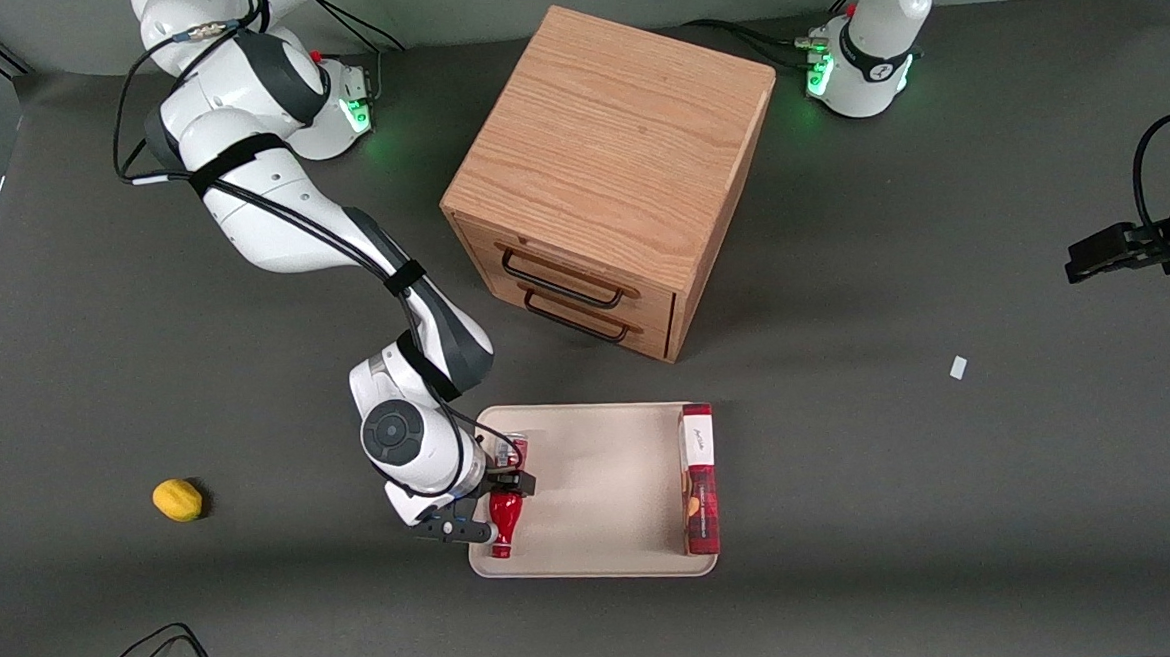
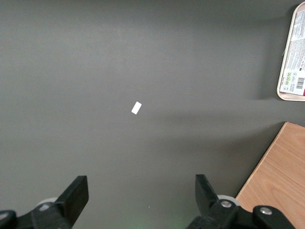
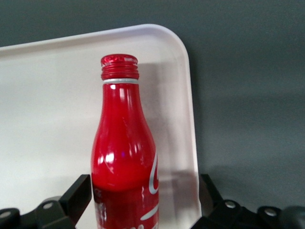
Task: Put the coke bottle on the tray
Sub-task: 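Carry the upright bottle over the cream tray and lower it down, then open the right gripper to release the bottle on the tray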
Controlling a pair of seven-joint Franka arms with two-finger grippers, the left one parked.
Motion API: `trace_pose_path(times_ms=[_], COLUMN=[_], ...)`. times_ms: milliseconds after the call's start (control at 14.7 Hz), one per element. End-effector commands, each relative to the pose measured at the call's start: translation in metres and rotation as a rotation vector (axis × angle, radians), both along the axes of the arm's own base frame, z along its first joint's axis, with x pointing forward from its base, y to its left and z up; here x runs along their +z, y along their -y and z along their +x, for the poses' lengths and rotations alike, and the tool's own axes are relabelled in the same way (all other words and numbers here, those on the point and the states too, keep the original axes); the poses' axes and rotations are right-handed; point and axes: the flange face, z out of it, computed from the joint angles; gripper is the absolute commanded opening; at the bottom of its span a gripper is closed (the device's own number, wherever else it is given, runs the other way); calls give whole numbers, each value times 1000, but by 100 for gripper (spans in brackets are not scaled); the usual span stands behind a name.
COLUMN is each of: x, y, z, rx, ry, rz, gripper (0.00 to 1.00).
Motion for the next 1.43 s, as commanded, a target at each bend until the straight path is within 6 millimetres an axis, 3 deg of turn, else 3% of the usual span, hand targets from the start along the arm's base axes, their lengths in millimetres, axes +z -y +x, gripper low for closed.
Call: trace_pose_path(times_ms=[0,272,612,816,1020,1361], x=[11,33,115,154,189,234], y=[-5,-6,5,38,79,158], z=[1,4,3,1,-16,-82], rx=[-13,6,16,19,42,124], ry=[35,70,101,90,58,-2], rz=[-17,-36,-50,-71,-109,-76], gripper=[100,100,100,100,100,100])
